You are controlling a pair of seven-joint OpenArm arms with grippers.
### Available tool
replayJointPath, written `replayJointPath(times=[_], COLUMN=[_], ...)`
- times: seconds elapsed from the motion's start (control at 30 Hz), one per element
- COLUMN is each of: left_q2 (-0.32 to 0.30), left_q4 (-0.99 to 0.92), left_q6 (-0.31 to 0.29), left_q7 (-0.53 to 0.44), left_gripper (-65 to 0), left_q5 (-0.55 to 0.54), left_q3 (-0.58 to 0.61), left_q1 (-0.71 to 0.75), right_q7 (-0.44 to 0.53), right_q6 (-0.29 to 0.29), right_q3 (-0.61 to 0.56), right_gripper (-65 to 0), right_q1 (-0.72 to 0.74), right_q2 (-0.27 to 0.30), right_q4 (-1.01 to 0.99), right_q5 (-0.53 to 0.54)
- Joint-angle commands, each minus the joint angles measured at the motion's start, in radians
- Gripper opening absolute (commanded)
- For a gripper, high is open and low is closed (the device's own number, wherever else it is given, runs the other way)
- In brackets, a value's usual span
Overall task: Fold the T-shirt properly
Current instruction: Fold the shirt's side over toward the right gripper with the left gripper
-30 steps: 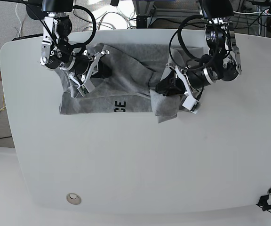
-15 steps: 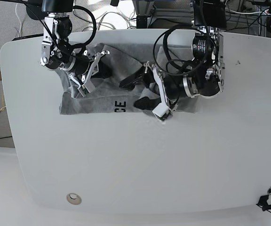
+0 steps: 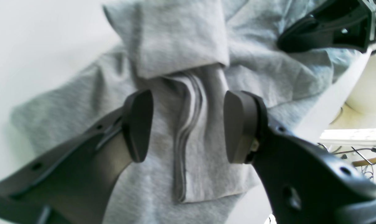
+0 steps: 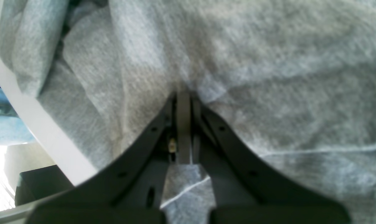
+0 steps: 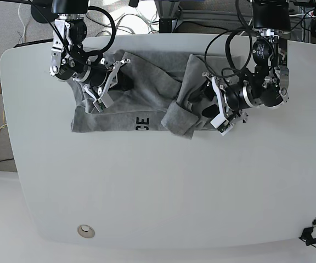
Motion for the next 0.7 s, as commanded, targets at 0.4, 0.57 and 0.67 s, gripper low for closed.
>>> replayJointPath(times=[0.4, 0.57, 0.67], left_q2=[-0.031, -0.028, -0.026], left_q4=[0.012, 0.012, 0.012], left_q6=[-0.004, -0.004, -0.004], left_q7=[-0.023, -0.022, -0.020], left_gripper=[-32.4, -32.4, -32.4], left_q5=[-0.021, -0.021, -0.021], left_q3=[-0.001, 0.002, 0.002], left_q1=[0.098, 0.118, 0.121], right_q7=[-0.050, -0.050, -0.050], right_q6=[-0.009, -0.009, -0.009], right_q3=[-0.001, -0.001, -0.001], right_gripper=[-65.0, -65.0, -65.0], right_q1=[-0.003, -0.001, -0.001], right_q2=[0.006, 0.005, 0.005], right_q4=[-0.001, -0.001, -0.001], right_q5=[-0.049, -0.049, -0.049])
